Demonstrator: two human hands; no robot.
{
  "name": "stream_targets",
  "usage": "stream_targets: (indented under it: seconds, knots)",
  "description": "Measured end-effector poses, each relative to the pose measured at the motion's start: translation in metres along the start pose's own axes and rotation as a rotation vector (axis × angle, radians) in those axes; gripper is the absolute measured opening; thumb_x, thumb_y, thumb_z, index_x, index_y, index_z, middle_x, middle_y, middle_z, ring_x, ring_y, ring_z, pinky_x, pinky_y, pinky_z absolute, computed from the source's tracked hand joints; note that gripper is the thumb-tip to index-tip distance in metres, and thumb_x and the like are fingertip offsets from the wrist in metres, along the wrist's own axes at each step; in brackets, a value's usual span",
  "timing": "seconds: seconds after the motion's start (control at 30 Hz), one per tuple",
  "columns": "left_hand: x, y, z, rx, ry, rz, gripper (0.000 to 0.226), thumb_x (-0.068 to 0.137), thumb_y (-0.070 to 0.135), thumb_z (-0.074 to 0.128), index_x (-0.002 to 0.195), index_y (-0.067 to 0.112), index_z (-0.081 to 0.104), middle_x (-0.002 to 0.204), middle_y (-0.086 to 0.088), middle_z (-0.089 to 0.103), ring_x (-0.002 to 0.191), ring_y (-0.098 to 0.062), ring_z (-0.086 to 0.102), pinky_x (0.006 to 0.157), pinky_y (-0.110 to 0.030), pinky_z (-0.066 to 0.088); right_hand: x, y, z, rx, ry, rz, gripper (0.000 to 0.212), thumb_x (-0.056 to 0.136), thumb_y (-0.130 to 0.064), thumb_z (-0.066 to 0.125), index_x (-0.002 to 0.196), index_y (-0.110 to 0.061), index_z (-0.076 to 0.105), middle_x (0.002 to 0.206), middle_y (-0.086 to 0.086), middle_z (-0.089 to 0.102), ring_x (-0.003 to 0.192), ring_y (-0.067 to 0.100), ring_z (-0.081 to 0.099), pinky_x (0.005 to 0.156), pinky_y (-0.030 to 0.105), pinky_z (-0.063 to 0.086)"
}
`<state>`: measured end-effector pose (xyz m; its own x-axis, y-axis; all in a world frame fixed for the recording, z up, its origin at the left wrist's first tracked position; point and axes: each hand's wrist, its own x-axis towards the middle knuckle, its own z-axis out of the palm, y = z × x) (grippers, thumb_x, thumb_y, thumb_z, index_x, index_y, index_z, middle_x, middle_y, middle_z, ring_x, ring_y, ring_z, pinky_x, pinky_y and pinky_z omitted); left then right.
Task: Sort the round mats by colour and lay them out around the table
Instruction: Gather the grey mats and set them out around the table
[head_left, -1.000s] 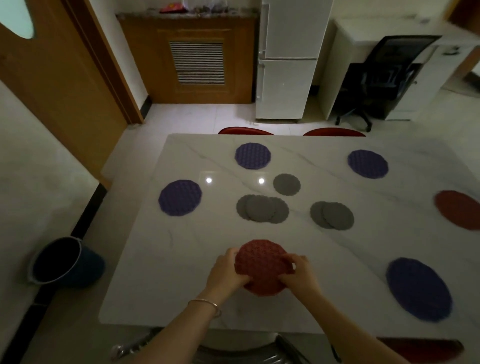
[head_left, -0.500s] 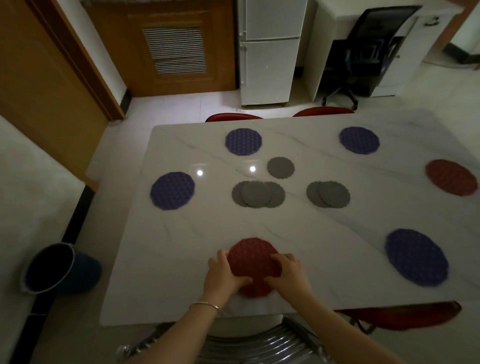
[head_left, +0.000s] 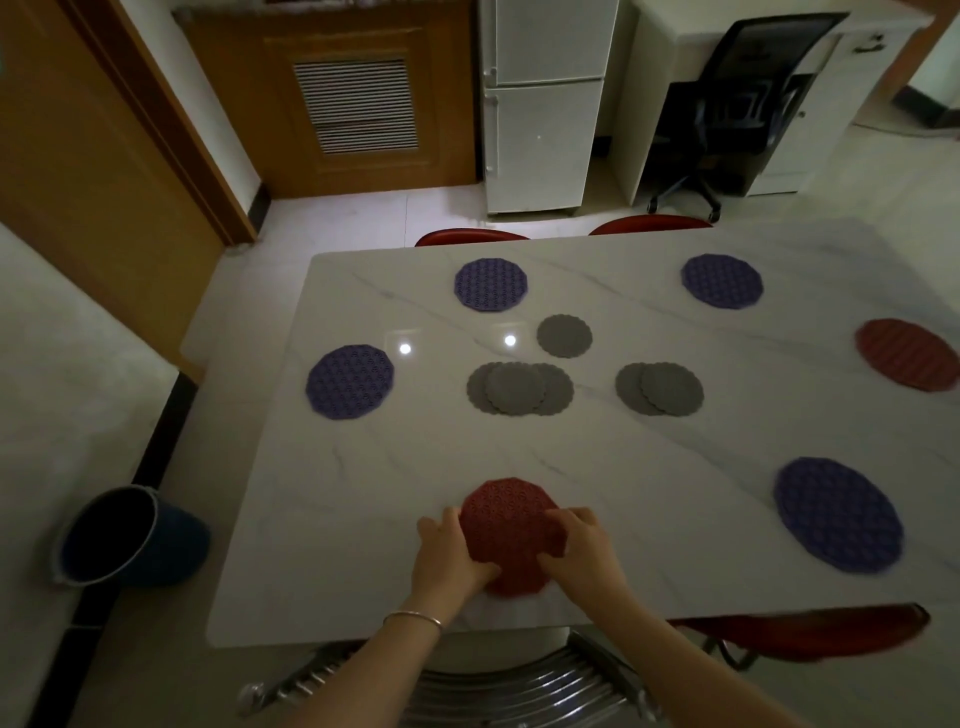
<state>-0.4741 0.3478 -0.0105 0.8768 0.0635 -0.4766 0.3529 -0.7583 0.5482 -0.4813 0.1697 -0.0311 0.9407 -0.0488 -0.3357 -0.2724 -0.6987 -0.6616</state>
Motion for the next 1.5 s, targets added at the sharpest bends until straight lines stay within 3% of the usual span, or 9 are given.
stream_targets:
  seconds: [0.17,0.4,0.77,1.03,1.23,1.5]
  knots:
    - [0.0,0.002,0.003,0.096,0.012,0.045,0.085,0.064,0.038,0.077,0.135,0.02,0.035,0.122,-0.008,0.032,0.112,-0.029,0.049,0.091,-0.035,0.047,-0.003,-0.003,0.004,-0.181,-0.037,-0.042,0.064,0.073,-0.023,0.064,0.133,-0.017,0.044,0.133,0.007,0.038,0.121,0.024,0.037,0.093,0.033,0.045]
    - [0.011,0.021,-0.004,0.16,0.035,0.054,0.076,0.066,0.043,0.075,0.13,0.024,0.039,0.123,-0.006,0.034,0.113,-0.027,0.049,0.086,-0.035,0.049,0.003,-0.005,-0.014,-0.187,-0.036,-0.013,0.057,0.074,-0.023,0.064,0.129,-0.019,0.047,0.138,0.008,0.034,0.126,0.024,0.034,0.096,0.033,0.044]
    - [0.062,0.11,0.002,0.159,0.055,0.177,0.079,0.068,0.044,0.073,0.136,0.022,0.038,0.129,-0.007,0.035,0.115,-0.027,0.05,0.088,-0.032,0.046,0.055,0.02,-0.111,-0.217,0.096,0.003,0.057,0.08,-0.026,0.066,0.132,-0.017,0.044,0.143,0.008,0.03,0.132,0.025,0.028,0.104,0.034,0.035]
    - [0.097,0.174,0.043,0.11,0.085,0.114,0.078,0.07,0.044,0.074,0.135,0.024,0.037,0.132,-0.005,0.034,0.115,-0.025,0.048,0.084,-0.032,0.047,0.125,0.068,-0.17,-0.298,0.084,-0.052,0.057,0.08,-0.028,0.065,0.132,-0.017,0.044,0.139,0.008,0.034,0.127,0.026,0.033,0.099,0.035,0.041]
    - [0.108,0.221,0.084,0.124,0.053,0.036,0.074,0.072,0.043,0.07,0.136,0.023,0.036,0.134,-0.006,0.034,0.116,-0.025,0.048,0.082,-0.031,0.046,0.179,0.097,-0.2,-0.447,-0.025,-0.112,0.057,0.083,-0.021,0.058,0.135,-0.017,0.038,0.149,0.01,0.02,0.133,0.032,0.026,0.1,0.039,0.043]
    - [0.109,0.227,0.096,0.19,0.084,-0.046,0.073,0.074,0.042,0.068,0.137,0.023,0.036,0.132,-0.006,0.036,0.121,-0.024,0.04,0.086,-0.034,0.048,0.199,0.11,-0.202,-0.574,-0.13,-0.264,0.05,0.087,-0.025,0.055,0.134,-0.014,0.04,0.147,0.013,0.023,0.131,0.032,0.031,0.102,0.04,0.041]
